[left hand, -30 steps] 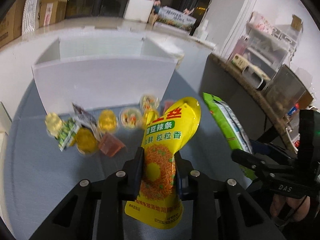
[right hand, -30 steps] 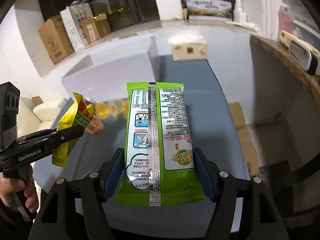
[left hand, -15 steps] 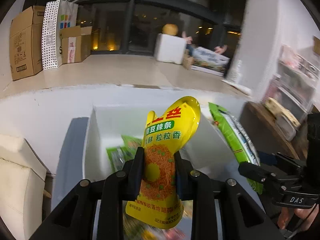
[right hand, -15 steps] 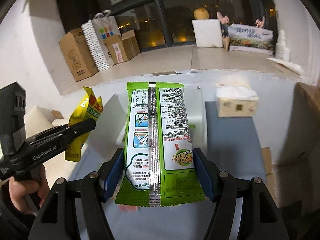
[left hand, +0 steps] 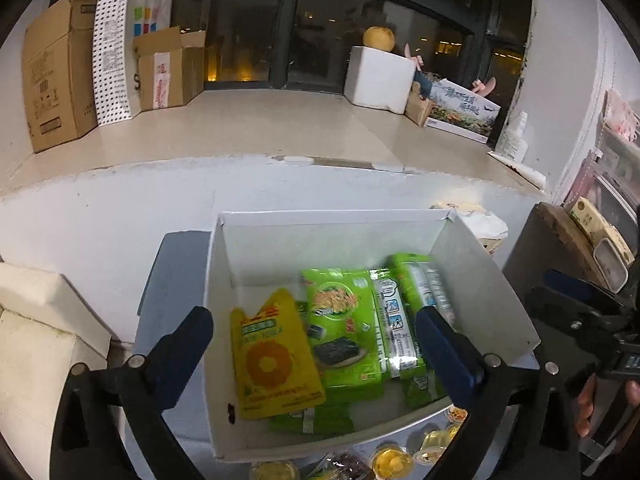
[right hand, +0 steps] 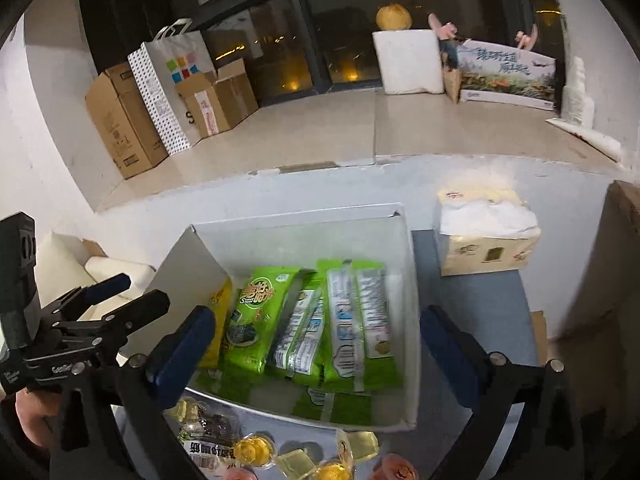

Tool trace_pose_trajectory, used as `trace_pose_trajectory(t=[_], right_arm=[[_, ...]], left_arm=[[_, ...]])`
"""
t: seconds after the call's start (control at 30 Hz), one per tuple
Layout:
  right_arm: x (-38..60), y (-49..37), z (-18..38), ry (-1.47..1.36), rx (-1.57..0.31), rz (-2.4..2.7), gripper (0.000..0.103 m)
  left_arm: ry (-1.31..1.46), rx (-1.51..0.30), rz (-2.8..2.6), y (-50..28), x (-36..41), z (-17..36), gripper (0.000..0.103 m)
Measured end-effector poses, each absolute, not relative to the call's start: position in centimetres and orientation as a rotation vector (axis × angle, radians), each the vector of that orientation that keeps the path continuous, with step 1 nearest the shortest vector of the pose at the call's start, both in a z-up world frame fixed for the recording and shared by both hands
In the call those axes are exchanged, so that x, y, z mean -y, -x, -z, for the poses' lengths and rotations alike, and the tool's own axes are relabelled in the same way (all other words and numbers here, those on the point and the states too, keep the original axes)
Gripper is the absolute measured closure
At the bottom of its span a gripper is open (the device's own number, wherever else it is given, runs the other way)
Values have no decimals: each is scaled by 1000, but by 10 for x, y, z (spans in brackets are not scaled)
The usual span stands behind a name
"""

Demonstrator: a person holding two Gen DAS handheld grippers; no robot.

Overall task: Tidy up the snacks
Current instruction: 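Drop both snacks into the white box and withdraw both tools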

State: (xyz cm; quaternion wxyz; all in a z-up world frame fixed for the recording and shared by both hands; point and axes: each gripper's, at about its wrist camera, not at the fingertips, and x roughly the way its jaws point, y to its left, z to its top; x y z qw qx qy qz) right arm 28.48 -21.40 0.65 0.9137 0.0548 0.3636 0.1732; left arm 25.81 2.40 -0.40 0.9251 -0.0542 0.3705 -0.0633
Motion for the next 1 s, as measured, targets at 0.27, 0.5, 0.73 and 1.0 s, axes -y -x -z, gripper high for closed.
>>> trace_pose_trajectory(t=[0.27,0.5,0.73,1.0], right_arm=[[221,-259,-22,-97,-688,-383,0],[240,-190,-2,-77,-669,-454,0],[266,-131,66,-20,-710,-338,0],[271,-156,106,17,-823,-295,0]], left_arm=[[77,-711,139,-227,-17,-10,0],[85,-704,186,-159,-9,6,0],[185,-760,175,-83,-13,50,0],[185,-810,154,-52,-15,76,0]])
